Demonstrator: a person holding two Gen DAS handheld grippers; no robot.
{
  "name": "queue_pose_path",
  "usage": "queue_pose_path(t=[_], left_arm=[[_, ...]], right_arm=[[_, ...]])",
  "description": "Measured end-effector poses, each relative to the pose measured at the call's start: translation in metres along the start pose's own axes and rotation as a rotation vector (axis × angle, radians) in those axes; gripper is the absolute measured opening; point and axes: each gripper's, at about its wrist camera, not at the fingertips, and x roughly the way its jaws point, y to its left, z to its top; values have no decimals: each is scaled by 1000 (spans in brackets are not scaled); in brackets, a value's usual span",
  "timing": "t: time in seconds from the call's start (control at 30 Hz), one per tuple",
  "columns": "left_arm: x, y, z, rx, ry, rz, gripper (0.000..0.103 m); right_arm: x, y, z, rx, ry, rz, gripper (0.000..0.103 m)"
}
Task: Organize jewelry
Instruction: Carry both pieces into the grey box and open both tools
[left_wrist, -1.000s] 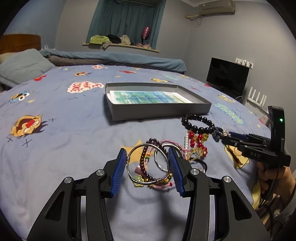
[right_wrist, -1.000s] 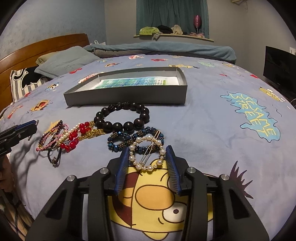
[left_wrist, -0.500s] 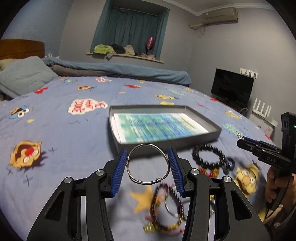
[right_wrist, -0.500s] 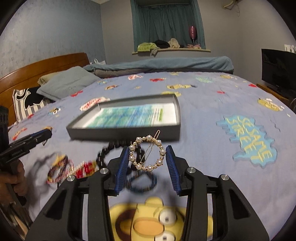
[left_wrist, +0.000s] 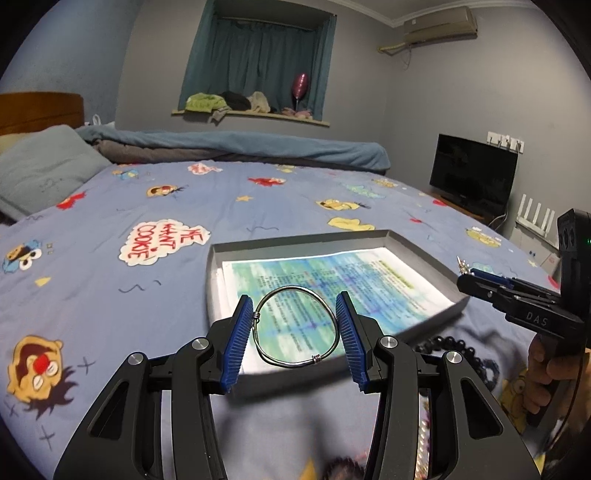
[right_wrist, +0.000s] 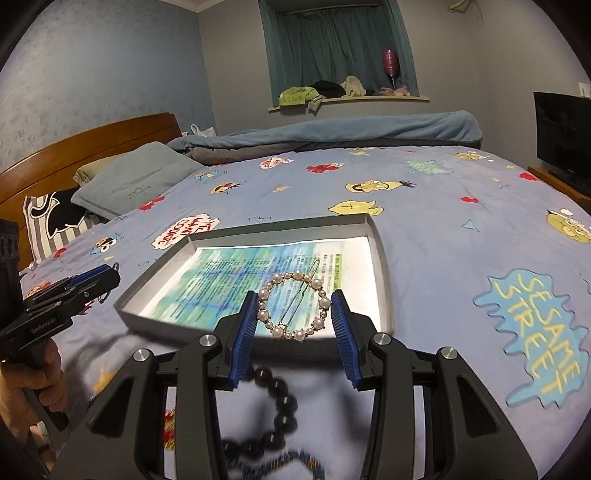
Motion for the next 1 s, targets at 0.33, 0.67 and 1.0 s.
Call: queue_pose_path(t=[0.33, 0.67, 1.0], left_arm=[[53, 11, 6, -26, 123, 19, 48], [77, 4, -3, 14, 207, 17, 48], [59, 4, 1, 16, 124, 27, 78]], right_arm=[[38, -4, 10, -17, 72, -4, 41], [57, 3, 8, -62, 133, -24, 41], [43, 6, 6, -78, 70, -35, 59]])
